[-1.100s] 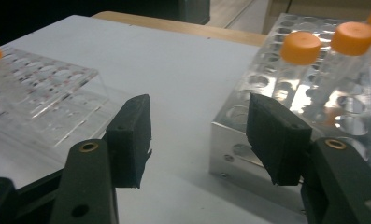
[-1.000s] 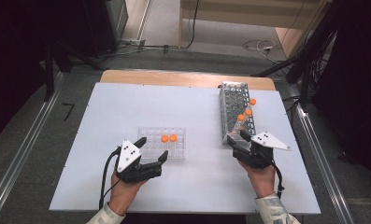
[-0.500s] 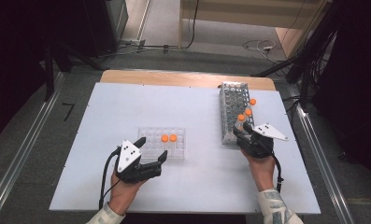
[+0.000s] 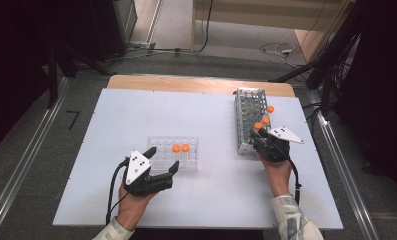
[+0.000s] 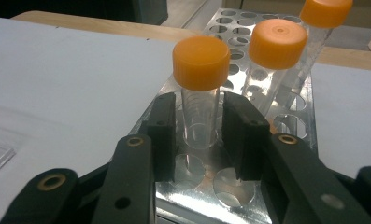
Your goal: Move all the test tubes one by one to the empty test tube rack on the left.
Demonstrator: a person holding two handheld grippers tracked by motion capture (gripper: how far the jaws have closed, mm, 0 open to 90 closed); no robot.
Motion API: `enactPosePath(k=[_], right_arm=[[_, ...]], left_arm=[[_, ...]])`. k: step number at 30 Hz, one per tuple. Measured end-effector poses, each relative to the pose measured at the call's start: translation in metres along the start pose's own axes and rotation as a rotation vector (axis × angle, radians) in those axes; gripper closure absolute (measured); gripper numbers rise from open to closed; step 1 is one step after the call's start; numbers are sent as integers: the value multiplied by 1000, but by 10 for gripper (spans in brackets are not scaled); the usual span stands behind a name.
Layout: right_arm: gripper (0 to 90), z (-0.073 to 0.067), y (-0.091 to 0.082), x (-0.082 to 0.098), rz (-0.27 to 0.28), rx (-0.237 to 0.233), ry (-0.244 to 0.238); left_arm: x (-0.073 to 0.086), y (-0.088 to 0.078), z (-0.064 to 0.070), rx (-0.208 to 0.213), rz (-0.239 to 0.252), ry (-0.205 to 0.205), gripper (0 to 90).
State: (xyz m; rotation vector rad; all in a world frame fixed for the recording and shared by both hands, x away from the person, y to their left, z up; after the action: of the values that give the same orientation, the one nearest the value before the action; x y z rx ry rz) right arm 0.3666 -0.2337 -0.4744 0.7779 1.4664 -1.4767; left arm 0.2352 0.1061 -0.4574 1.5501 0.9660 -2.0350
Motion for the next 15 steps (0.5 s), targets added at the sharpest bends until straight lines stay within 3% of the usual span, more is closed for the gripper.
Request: enactPosePath(k=[15], right_arm=[[709,1,1,-3,10,8,-2]], left_arm=[[1,0,0,1,-7,-1,182]])
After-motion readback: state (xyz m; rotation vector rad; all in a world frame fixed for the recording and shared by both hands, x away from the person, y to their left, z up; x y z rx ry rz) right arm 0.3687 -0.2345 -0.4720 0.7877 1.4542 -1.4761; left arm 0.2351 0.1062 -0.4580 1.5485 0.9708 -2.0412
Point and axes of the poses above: each handheld gripper's, and its own axes: y roughly forward along the jaws, x roughly out of its underside, z roughly to its right, the point moved 3 cm from there along y, roughly forward along the jaws, and after that the axes turned 15 degrees about x, right-handed, at the moved point
